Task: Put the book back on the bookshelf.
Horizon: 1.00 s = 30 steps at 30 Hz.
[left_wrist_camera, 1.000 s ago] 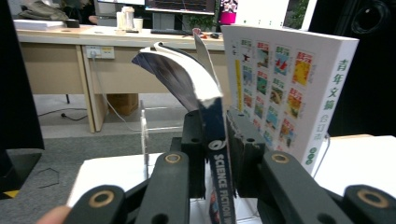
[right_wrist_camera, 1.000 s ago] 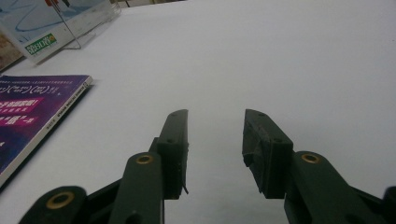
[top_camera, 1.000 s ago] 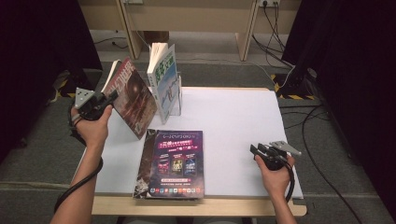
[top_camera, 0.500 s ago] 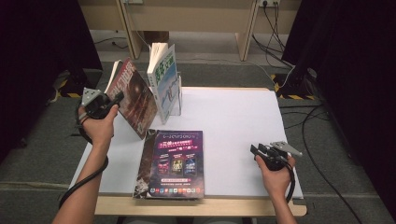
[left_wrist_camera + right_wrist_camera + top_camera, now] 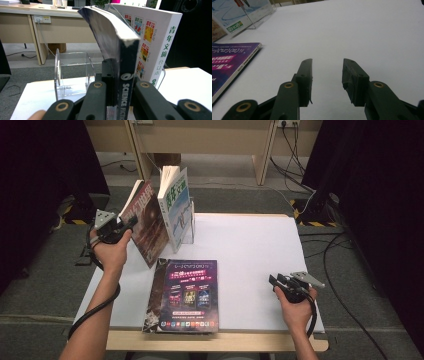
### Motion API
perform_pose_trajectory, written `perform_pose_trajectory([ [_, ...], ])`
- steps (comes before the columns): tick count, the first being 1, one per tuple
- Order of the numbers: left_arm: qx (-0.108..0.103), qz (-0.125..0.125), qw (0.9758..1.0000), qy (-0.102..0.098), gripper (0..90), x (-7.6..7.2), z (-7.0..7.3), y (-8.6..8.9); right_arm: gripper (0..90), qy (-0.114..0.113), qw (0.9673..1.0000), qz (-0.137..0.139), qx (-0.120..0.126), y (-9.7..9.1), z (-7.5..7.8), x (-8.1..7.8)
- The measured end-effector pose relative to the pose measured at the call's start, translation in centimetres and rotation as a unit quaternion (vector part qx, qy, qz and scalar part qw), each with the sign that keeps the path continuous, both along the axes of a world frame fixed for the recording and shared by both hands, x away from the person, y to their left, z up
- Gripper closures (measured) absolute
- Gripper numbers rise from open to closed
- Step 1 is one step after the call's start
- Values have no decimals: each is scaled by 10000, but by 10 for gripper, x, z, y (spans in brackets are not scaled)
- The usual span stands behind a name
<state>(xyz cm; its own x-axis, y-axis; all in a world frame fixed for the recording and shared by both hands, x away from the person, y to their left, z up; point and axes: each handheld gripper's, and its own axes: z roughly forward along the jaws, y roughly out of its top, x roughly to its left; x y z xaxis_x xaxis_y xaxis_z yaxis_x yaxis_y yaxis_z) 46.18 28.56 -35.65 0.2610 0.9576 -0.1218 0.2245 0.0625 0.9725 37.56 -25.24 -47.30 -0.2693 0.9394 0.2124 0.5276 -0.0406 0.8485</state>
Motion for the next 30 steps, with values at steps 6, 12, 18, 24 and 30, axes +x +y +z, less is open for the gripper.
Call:
perform_pose_trajectory([
  [6, 160, 8, 9999, -3, 837, -1, 2, -5, 608, -10, 10000, -35, 14, -2, 1, 0],
  [12, 161, 30, 9999, -5, 837, -1, 1, -4, 608, 12, 10000, -26, 14, -2, 0, -1],
  [18, 209, 20, 9998, 14, 837, -1, 2, -7, 608, 15, 10000, -27, 13, -1, 0, -1],
  [24, 171, 78, 9998, 44, 837, 0, 3, -9, 608, -1, 10000, -7, -4, -2, 0, -1],
  [30, 153, 92, 9998, 74, 837, 3, 5, -10, 608, 24, 10000, -17, -1, -1, -1, -1],
])
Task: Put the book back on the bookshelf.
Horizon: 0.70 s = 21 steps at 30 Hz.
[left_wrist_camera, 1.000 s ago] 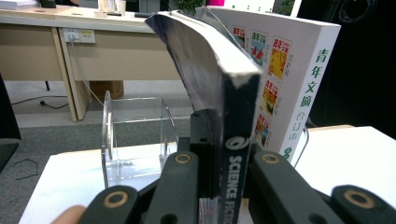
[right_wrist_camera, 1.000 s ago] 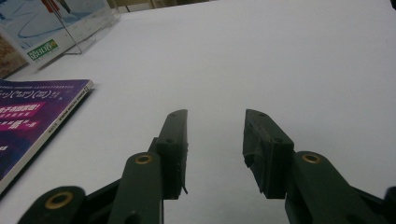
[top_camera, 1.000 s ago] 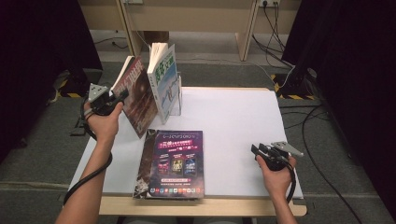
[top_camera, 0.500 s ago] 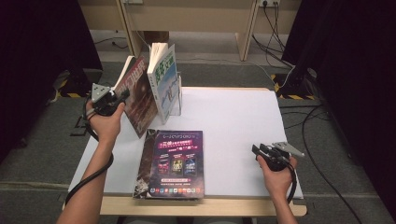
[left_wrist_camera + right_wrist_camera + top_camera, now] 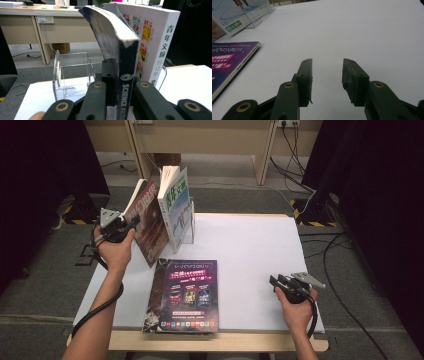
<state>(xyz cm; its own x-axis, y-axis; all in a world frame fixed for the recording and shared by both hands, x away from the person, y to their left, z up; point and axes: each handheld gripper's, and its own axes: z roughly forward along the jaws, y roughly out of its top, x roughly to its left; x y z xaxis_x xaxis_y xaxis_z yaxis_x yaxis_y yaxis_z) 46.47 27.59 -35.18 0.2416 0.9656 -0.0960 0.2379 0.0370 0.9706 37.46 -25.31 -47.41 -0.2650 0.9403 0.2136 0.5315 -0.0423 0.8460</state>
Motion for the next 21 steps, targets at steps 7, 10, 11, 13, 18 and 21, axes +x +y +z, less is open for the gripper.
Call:
perform_pose_trajectory([
  [7, 144, -70, 9998, 119, 839, 12, 10, -2, 608, 19, 10000, 16, 13, 0, 0, 0],
  [10, 245, -90, 9995, 163, 840, 19, 17, -6, 608, 24, 10000, 9, 44, -1, -1, 1],
  [11, 248, -79, 9995, 170, 840, 24, 21, -8, 608, 35, 10000, -11, 52, -2, -1, 1],
  [13, 252, -77, 9995, 179, 840, 26, 23, -8, 607, 41, 10000, -16, 69, -2, -1, 1],
  [18, 286, -46, 9995, 161, 841, 36, 32, -10, 608, 75, 9999, -27, 90, -3, -3, 1],
  [21, 260, -21, 9996, 76, 840, 43, 39, -13, 608, 66, 9999, -34, 94, -4, -2, 0],
])
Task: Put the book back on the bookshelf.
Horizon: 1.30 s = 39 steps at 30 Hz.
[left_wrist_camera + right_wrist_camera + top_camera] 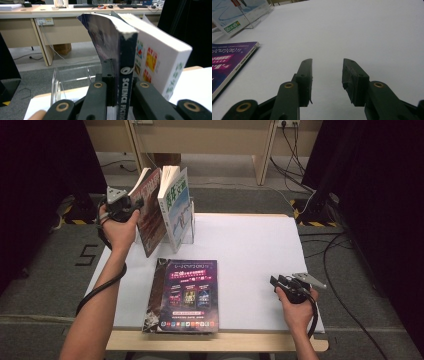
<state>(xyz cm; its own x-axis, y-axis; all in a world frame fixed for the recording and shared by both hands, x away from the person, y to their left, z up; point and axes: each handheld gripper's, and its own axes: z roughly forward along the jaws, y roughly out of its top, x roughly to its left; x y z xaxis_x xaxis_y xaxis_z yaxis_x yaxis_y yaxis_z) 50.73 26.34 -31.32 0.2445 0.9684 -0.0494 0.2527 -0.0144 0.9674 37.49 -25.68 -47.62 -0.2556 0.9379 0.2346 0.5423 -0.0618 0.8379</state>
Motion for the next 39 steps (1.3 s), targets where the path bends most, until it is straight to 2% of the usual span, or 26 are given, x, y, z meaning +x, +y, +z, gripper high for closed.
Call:
perform_pose_trajectory([
  [7, -44, 65, 9999, -134, 840, 11, -2, -5, 608, -51, 10000, -28, 9, -2, 0, 0],
  [9, 28, 128, 9997, -209, 840, 14, -8, -7, 608, -29, 10000, -45, 37, -2, 1, -1],
  [10, 81, 191, 9995, -231, 840, 17, -16, -8, 608, -31, 10000, -48, 41, -2, 1, -1],
  [13, 137, 252, 9994, -180, 839, 19, -23, -8, 608, -33, 10000, -37, 29, -2, 1, -1],
  [15, 109, 325, 9992, -221, 839, 18, -29, -6, 608, -48, 10000, -28, 29, -2, 1, -1],
  [16, 202, 339, 9988, -282, 838, 16, -32, -5, 608, -36, 10000, -29, 36, -2, 1, -1],
  [19, 296, 368, 9984, -301, 837, 14, -35, -4, 608, -41, 10000, -24, 35, -1, 1, -1],
  [22, 227, 345, 9987, -302, 835, 10, -37, 0, 608, -41, 10000, -3, 6, -1, 0, 0],
  [25, 245, 315, 9988, -294, 832, 8, -37, 1, 607, -28, 10000, 10, -7, 0, 1, 0],
  [30, 204, 435, 9983, -330, 818, 7, -39, 6, 605, -39, 10000, 12, -9, 0, 2, -1],
  [32, 272, 453, 9980, -333, 806, 6, -40, 6, 605, -22, 10000, 9, 0, 0, 1, -1],
  [36, 94, 413, 9985, -347, 783, 5, -41, 8, 604, -32, 10000, 36, -26, 0, 0, 1],
  [39, 80, 395, 9986, -349, 786, 6, -41, 8, 604, -16, 10000, 21, -22, 1, 1, 1],
])
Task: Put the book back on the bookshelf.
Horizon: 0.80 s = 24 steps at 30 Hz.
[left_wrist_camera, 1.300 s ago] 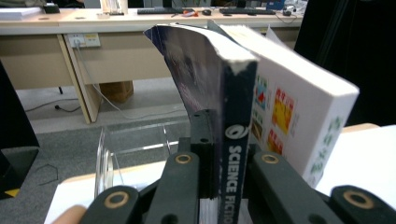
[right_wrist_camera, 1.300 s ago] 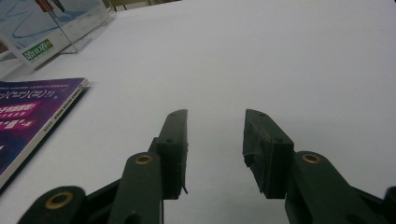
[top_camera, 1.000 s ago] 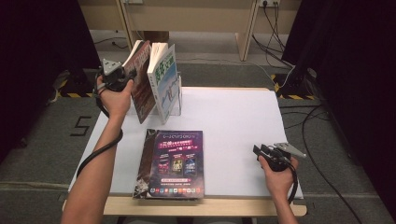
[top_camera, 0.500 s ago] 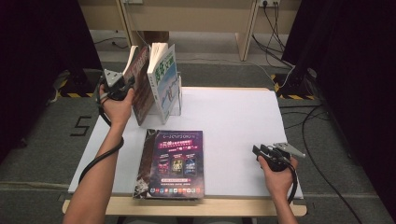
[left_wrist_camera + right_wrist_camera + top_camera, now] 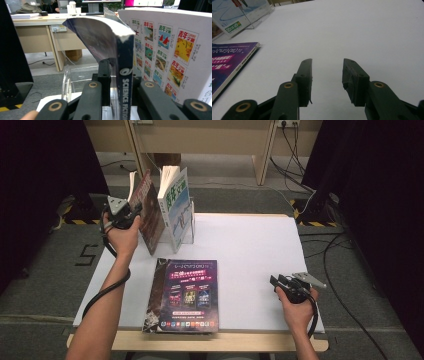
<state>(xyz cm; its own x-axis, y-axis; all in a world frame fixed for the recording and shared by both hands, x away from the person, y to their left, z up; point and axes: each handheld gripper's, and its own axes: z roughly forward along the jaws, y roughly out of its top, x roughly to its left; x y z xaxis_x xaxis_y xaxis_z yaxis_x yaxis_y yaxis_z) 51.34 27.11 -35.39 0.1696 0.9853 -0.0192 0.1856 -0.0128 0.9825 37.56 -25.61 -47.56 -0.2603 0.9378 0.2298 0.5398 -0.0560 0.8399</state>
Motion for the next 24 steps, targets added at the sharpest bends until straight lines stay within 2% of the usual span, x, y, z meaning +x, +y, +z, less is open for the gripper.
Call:
perform_pose_trajectory([
  [1, -119, -59, 9999, 1, 777, 1, 0, 0, 604, -3, 10000, -3, 3, 0, -1, 1],
  [4, -154, -59, 9999, 11, 749, 0, 1, -1, 603, -3, 10000, -5, 1, 0, -1, 1],
  [5, -314, -82, 9995, 21, 733, 0, 1, -1, 602, 0, 10000, 0, 10, 1, -1, 1],
  [11, -362, -81, 9993, 86, 701, 0, 4, 1, 601, 19, 10000, 15, -17, 1, 0, 0],
  [15, -369, -175, 9991, 151, 685, 1, 10, 3, 599, 8, 10000, 23, -29, 1, 0, 0],
  [20, -373, -128, 9990, 217, 694, 3, 13, 7, 597, 34, 10000, 56, -56, 2, -1, 1],
  [24, -378, -96, 9985, 382, 719, 6, 13, 8, 596, 13, 10000, 55, -59, 3, -1, 0],
])
